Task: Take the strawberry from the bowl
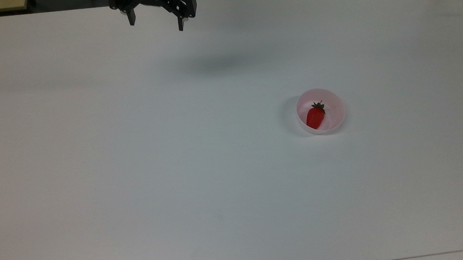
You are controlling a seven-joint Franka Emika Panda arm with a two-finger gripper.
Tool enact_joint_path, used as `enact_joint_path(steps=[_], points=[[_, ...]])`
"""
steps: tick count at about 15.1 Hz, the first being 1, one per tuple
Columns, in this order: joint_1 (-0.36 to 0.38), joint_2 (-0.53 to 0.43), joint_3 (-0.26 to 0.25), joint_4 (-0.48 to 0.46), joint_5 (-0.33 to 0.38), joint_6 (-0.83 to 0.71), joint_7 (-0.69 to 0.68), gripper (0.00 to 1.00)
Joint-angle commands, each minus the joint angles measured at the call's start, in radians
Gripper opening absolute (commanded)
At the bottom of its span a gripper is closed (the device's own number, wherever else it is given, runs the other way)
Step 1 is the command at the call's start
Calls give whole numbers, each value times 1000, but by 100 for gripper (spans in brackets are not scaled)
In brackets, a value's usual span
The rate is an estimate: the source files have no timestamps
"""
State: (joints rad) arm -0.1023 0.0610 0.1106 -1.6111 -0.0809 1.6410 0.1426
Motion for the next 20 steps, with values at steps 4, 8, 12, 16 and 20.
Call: enact_joint_path(steps=[4,8,12,16,20], points=[[1,-18,-3,-19,0,0,-12,100],[1,-17,-3,-19,0,0,-14,100],[4,-7,-2,-19,4,8,-14,100],[10,16,7,-16,10,49,3,100],[87,77,15,16,33,62,109,100]])
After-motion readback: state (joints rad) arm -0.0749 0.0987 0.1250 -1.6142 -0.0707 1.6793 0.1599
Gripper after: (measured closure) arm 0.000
